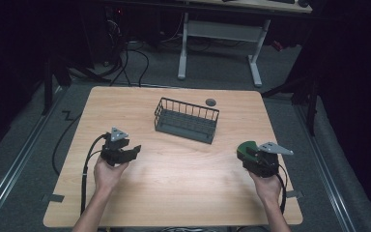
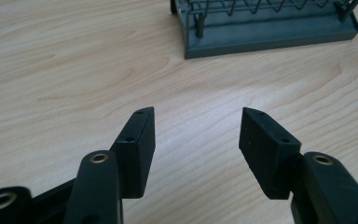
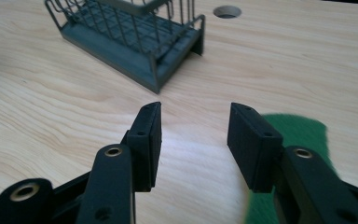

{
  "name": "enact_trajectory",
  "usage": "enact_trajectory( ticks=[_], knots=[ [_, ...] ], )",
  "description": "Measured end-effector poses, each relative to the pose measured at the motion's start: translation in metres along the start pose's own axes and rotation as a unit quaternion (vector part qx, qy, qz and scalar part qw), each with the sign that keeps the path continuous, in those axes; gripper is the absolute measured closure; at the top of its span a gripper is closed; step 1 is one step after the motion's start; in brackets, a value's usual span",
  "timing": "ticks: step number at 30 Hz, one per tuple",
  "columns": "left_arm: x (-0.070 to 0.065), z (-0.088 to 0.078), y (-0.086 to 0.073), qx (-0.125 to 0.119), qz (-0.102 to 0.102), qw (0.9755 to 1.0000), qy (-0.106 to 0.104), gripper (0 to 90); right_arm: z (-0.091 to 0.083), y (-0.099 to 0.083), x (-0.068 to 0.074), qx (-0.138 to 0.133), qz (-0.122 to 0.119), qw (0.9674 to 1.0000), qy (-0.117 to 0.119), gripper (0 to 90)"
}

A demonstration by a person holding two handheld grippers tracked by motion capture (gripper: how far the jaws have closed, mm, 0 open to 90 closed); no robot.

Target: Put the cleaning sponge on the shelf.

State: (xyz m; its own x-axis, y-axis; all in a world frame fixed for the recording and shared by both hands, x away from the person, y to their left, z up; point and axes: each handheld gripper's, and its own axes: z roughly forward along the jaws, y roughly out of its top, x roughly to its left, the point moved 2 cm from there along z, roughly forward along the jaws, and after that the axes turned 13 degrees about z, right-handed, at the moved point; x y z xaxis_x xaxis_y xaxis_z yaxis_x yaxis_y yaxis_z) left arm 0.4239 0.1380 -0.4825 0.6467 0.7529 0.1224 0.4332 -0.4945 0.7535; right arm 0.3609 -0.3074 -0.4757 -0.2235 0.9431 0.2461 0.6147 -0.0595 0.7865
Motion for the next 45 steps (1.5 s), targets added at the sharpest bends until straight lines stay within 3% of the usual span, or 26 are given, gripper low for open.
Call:
enact_trajectory(
  ticks=[11, 13, 23, 25, 26, 30, 36, 45],
  knots=[
    [0.007, 0.025, 0.034, 0.008, 0.009, 0.9999, -0.005, 47.4, 0.029, 0.018, 0.02, 0.03, -0.012, 0.9993, 0.017, 61.3],
    [0.006, 0.03, 0.04, 0.018, 0.026, 0.9995, 0.004, 47.3, 0.034, 0.022, 0.024, 0.03, -0.016, 0.9993, 0.017, 61.7],
    [0.016, 0.057, 0.06, 0.018, 0.003, 0.9998, -0.007, 49.7, 0.06, 0.037, 0.038, 0.042, -0.017, 0.9989, 0.014, 63.2],
    [0.017, 0.06, 0.061, 0.015, -0.001, 0.9999, -0.008, 50.7, 0.064, 0.038, 0.039, 0.043, -0.015, 0.9989, 0.013, 63.2],
    [0.018, 0.067, 0.061, 0.03, 0.002, 0.9995, -0.005, 50.2, 0.07, 0.037, 0.039, 0.051, -0.012, 0.9986, 0.009, 63.3],
    [0.021, 0.082, 0.063, 0.04, 0.006, 0.9992, -0.004, 50.3, 0.084, 0.036, 0.038, 0.063, -0.006, 0.998, 0.005, 63.2],
    [0.024, 0.098, 0.059, 0.038, -0.009, 0.9992, 0.004, 54.0, 0.101, 0.031, 0.039, 0.077, 0.0, 0.997, -0.003, 63.2],
    [0.024, 0.111, 0.059, 0.027, -0.012, 0.9995, 0.007, 60.1, 0.113, 0.029, 0.043, 0.078, 0.002, 0.9969, -0.012, 64.9]
  ],
)
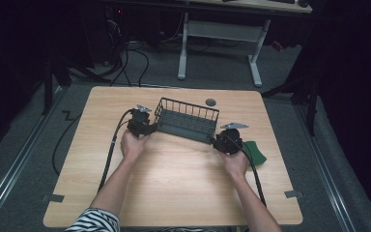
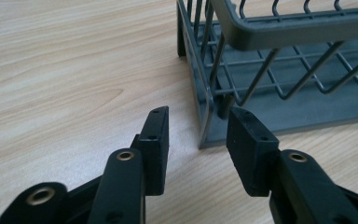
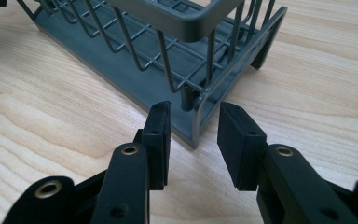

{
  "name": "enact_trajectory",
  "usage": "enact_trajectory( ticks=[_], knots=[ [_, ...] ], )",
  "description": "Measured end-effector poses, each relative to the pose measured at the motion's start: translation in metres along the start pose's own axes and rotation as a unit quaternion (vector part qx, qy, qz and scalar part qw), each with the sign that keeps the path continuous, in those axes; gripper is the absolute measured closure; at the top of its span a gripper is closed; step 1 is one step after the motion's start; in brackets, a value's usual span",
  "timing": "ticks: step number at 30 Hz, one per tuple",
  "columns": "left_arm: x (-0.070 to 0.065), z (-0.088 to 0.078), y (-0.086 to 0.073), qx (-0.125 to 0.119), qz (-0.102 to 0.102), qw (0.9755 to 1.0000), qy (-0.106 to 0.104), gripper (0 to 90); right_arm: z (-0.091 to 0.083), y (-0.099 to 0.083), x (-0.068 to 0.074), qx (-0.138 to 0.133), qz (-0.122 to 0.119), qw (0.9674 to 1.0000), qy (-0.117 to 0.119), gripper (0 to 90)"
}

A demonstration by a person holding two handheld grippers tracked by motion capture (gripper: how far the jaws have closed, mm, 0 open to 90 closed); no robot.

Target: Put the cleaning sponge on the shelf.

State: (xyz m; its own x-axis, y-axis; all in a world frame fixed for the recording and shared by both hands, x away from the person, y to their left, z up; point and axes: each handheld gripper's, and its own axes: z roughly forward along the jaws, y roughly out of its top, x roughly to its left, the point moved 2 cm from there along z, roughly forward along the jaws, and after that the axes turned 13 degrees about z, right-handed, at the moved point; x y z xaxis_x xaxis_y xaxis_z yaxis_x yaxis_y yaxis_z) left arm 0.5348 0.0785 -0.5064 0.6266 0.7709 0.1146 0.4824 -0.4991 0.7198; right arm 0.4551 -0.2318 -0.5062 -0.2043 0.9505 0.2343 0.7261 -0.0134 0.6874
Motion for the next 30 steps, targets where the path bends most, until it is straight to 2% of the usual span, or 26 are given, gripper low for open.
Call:
enact_trajectory(
  ticks=[5, 12, 21, 26, 30],
  knots=[
    [-0.002, 0.006, 0.006, 0.007, 0.014, 0.9999, 0.001, 63.7, 0.007, 0.001, 0.001, 0.0, 0.005, 0.9999, -0.012, 67.2],
    [-0.001, 0.009, 0.007, 0.006, 0.011, 0.9999, -0.002, 69.2, 0.011, 0.0, 0.0, 0.0, 0.007, 0.9998, -0.02, 73.2],
    [-0.003, 0.016, 0.005, 0.013, 0.015, 0.9998, -0.009, 82.0, 0.013, 0.001, 0.002, 0.006, -0.002, 0.9997, -0.024, 85.4],
    [-0.004, 0.016, 0.005, 0.018, 0.024, 0.9995, -0.009, 85.9, 0.014, 0.001, 0.003, 0.007, -0.004, 0.9996, -0.026, 85.8],
    [-0.004, 0.015, 0.004, 0.019, 0.022, 0.9995, -0.015, 86.2, 0.014, 0.0, 0.003, 0.008, -0.003, 0.9997, -0.024, 85.8]
  ],
)
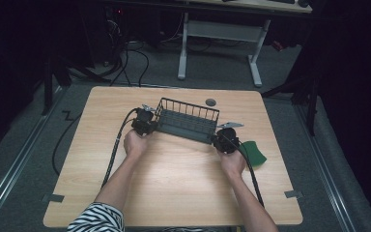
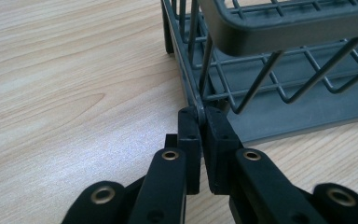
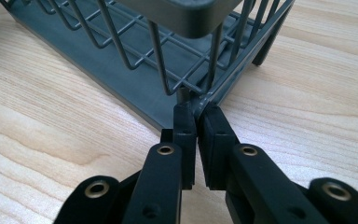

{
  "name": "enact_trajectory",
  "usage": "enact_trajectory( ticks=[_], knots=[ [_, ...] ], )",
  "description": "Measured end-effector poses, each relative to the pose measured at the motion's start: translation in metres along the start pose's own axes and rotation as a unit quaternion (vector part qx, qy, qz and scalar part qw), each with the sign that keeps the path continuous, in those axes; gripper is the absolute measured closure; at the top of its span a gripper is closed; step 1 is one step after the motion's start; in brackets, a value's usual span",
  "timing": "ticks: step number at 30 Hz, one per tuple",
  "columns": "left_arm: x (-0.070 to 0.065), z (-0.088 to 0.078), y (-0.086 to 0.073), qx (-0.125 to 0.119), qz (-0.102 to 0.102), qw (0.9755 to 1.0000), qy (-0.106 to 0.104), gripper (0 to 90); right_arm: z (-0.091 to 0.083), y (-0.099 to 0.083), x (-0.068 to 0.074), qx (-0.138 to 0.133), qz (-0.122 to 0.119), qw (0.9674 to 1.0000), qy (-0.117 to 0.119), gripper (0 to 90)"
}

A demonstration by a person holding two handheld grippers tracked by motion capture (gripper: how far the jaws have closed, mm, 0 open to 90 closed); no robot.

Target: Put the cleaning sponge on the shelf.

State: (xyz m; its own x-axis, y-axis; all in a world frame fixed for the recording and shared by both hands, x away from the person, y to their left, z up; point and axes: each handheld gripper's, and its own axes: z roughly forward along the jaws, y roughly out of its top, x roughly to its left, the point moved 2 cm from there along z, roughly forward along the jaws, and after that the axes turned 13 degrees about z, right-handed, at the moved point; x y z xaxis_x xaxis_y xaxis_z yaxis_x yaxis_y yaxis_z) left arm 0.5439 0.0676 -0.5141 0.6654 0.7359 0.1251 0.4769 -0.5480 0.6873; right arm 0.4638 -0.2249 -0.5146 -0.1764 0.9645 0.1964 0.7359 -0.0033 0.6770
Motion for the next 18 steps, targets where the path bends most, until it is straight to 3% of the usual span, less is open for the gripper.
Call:
enact_trajectory(
  ticks=[7, 18],
  knots=[
    [-0.004, -0.004, -0.001, 0.008, 0.014, 0.9999, -0.007, 86.3, -0.004, -0.002, 0.0, 0.009, -0.002, 1.0, 0.0, 85.8],
    [-0.012, -0.014, -0.01, 0.01, 0.016, 0.9997, -0.013, 86.5, -0.013, -0.011, 0.002, 0.013, -0.007, 0.9999, 0.008, 85.8]
  ],
)
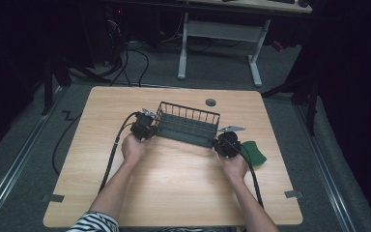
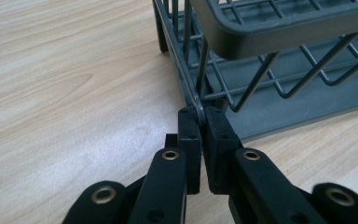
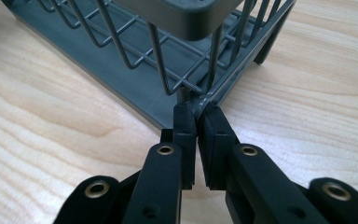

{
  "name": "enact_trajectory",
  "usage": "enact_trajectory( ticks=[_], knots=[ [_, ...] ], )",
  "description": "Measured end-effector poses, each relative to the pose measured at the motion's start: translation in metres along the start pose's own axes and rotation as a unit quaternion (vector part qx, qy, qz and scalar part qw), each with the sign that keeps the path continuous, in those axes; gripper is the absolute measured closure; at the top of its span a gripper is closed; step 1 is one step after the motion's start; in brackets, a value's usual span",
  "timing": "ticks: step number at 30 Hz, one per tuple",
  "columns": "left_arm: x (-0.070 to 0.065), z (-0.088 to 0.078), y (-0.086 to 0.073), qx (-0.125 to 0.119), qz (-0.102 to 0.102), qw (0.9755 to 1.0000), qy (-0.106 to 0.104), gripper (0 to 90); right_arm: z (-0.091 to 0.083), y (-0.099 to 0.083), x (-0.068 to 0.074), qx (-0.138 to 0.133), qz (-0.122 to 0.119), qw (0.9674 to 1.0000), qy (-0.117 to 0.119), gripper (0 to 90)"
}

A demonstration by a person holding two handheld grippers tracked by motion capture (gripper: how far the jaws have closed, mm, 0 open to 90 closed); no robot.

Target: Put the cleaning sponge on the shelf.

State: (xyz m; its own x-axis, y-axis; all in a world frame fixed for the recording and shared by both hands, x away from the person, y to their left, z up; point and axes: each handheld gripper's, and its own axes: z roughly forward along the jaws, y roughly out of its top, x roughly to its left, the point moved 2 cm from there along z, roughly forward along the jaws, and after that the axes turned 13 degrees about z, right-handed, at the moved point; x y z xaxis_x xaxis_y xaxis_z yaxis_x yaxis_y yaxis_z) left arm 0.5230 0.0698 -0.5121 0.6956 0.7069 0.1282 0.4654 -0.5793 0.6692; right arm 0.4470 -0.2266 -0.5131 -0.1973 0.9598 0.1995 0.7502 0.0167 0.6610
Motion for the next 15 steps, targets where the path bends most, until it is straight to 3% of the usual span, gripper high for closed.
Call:
enact_trajectory(
  ticks=[6, 15],
  knots=[
    [-0.003, -0.008, -0.008, -0.002, -0.001, 1.0, -0.003, 86.5, -0.005, -0.006, 0.004, 0.008, -0.013, 0.9999, 0.007, 85.8],
    [-0.017, -0.024, -0.023, -0.002, 0.006, 0.9998, -0.016, 86.4, -0.024, -0.031, 0.011, 0.007, -0.036, 0.9988, 0.033, 85.7]
  ],
)
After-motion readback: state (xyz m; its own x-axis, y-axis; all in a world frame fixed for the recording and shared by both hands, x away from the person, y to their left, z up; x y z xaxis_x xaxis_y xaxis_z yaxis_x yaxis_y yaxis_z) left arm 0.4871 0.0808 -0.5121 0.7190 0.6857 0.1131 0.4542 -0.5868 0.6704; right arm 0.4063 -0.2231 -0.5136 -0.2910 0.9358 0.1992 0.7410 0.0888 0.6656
